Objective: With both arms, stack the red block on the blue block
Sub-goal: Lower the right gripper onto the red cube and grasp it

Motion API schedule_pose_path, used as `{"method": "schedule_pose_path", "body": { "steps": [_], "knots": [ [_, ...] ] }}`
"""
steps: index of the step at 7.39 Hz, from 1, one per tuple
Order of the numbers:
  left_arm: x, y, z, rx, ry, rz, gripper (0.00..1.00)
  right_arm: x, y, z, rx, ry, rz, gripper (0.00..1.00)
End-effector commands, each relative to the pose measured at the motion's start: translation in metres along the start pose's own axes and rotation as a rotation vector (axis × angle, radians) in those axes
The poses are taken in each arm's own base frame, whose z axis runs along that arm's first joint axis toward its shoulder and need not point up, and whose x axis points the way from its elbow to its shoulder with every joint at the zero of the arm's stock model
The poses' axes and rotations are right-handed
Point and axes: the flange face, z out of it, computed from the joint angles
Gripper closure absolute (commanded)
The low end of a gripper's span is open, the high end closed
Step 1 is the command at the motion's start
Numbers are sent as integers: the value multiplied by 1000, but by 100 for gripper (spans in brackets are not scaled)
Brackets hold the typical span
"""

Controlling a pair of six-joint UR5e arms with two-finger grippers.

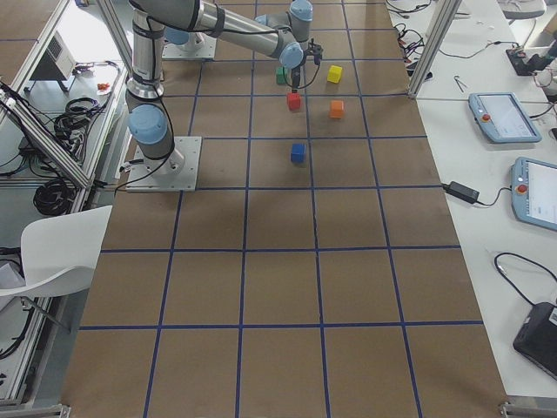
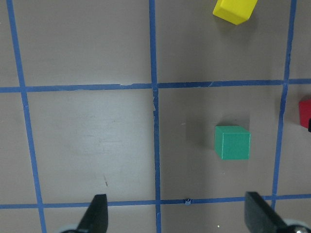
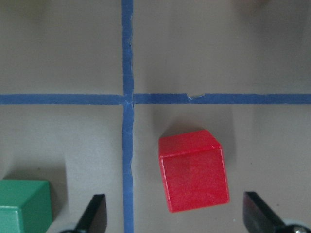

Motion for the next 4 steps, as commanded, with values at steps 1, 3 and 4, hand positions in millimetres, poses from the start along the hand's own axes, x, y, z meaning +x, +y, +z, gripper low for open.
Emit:
{"method": "schedule_pose_path", "body": {
  "steps": [1,3,4],
  "knots": [
    [0,0,1,-4,-1,0,0,0,-5,24,-22,30,-101,0],
    [1,-1,4,-9,0,0,0,2,-3,29,-30,36,-132,0],
    [1,-2,6,-15,0,-6,0,1,-5,26,-20,31,-127,1]
  ]
}}
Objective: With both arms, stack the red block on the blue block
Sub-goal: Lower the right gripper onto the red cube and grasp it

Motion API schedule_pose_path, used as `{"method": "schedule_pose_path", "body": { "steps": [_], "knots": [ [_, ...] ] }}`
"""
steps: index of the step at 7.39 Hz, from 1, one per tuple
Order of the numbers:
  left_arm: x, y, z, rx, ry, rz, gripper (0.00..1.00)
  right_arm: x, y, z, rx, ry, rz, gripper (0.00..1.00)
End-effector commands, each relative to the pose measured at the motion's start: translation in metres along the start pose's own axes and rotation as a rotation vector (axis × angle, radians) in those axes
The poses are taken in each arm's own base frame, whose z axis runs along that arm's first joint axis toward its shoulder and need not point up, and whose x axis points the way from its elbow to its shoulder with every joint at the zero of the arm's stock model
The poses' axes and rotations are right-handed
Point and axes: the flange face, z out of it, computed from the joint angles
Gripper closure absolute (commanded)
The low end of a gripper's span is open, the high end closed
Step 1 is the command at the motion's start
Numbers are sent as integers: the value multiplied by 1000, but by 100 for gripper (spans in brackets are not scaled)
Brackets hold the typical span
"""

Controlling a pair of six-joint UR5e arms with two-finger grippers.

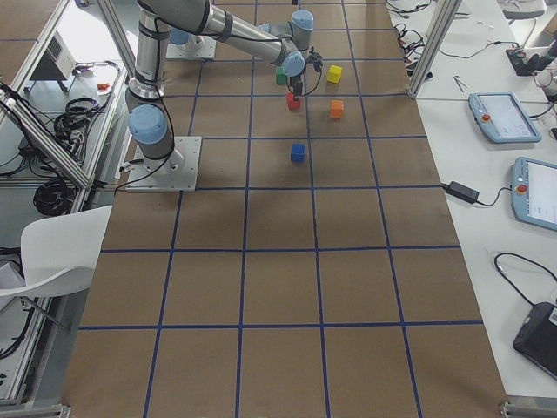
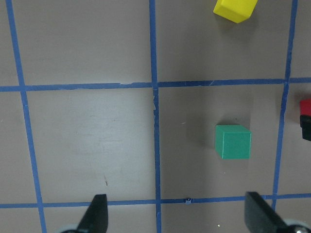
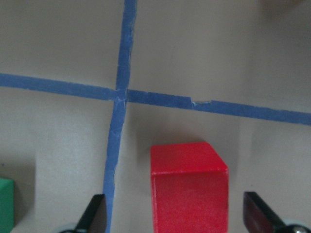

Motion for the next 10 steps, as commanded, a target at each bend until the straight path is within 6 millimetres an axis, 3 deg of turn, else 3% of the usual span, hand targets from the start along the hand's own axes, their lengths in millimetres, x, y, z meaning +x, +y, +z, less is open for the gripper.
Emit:
{"method": "schedule_pose_path", "body": {
  "steps": [1,3,6,7,8,9,10],
  "knots": [
    [0,1,2,-15,-2,-5,0,0,1,2,1,-1,-13,10],
    [1,0,5,-23,-2,-4,0,0,1,4,-2,2,-13,32],
    [0,0,4,-21,-2,-5,0,1,1,4,-1,5,-15,37],
    [0,-1,5,-24,-2,-6,0,0,1,6,-6,4,-10,43],
    [0,-1,5,-23,-2,-5,0,0,-2,7,3,2,-9,62],
    [0,-1,5,-24,0,-6,0,0,-5,0,18,2,-10,71],
    [0,-2,6,-26,0,-6,0,7,-15,-16,44,16,0,72]
  ]
}}
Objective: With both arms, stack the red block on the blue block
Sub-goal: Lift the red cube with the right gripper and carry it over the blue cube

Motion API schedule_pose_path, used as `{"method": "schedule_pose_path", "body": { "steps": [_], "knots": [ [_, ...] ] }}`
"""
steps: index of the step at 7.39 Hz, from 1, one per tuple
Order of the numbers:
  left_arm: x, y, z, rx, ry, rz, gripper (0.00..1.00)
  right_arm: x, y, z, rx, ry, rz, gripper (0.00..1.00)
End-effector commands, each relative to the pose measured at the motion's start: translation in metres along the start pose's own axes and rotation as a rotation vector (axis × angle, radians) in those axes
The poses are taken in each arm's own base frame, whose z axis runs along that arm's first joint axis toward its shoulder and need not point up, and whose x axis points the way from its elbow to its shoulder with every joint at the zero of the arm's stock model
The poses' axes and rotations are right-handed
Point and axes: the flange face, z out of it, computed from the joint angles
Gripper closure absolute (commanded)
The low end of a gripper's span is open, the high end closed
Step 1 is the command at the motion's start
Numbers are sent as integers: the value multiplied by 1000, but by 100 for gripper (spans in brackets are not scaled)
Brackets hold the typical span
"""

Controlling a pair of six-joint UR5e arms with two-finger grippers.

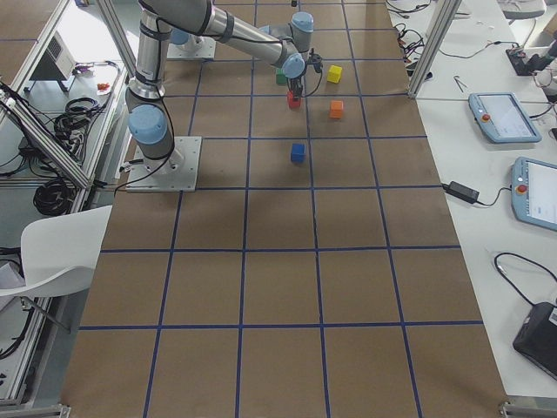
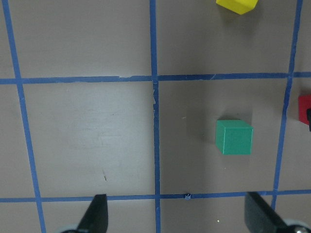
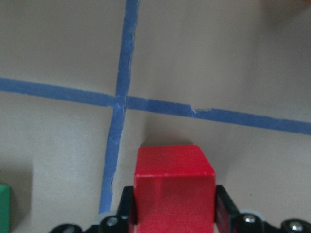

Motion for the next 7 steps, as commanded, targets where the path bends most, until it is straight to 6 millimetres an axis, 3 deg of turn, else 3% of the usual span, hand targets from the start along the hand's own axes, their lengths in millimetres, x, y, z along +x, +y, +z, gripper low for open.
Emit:
{"method": "schedule_pose_path", "body": {
  "steps": [1,3,6,7],
  "knots": [
    [0,-1,1,-1,1,0,0,13,-13,-34,27,32,18,73],
    [0,-2,2,-4,1,0,0,54,-7,-68,-6,33,73,75],
    [0,-2,1,-1,-1,0,0,165,15,-129,-57,8,73,78],
    [0,-4,5,-9,-3,0,0,189,21,-133,-48,-5,84,78]
  ]
}}
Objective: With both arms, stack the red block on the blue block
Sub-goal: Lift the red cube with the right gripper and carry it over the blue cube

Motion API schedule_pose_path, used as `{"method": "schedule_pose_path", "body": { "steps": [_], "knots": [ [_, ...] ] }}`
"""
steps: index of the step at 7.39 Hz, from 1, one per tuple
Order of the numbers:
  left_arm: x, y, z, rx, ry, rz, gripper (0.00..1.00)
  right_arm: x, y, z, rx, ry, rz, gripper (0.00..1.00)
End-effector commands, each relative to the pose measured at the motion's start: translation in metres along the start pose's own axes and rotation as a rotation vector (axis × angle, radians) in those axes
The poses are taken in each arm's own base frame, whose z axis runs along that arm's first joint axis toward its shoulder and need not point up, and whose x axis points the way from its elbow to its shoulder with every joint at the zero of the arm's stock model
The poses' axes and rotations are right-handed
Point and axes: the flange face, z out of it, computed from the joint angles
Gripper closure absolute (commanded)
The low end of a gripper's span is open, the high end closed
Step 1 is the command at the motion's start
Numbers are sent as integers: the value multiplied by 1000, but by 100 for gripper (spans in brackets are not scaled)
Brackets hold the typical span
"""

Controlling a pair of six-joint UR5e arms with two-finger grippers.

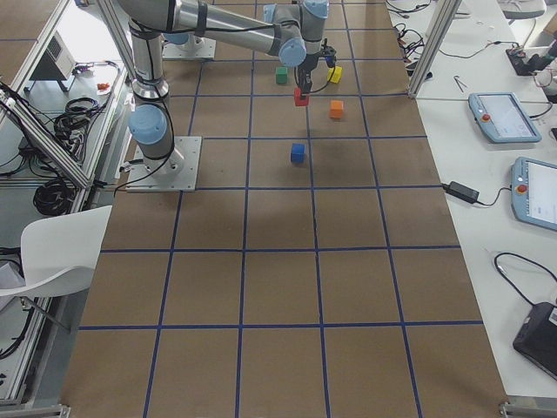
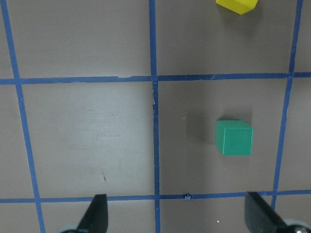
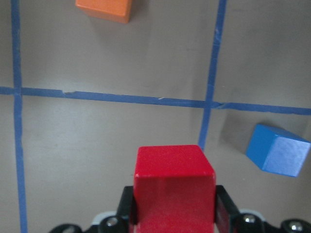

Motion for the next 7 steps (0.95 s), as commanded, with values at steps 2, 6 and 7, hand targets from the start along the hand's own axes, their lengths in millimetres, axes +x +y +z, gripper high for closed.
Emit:
{"method": "schedule_pose_path", "body": {
  "steps": [2,6,7],
  "knots": [
    [1,-4,8,-14,0,-4,0,116,3,4,-3,-26,7,78],
    [2,-4,6,-11,1,-4,0,133,16,53,67,-14,102,83],
    [2,-4,6,-11,3,-4,0,142,16,55,71,-14,122,83]
  ]
}}
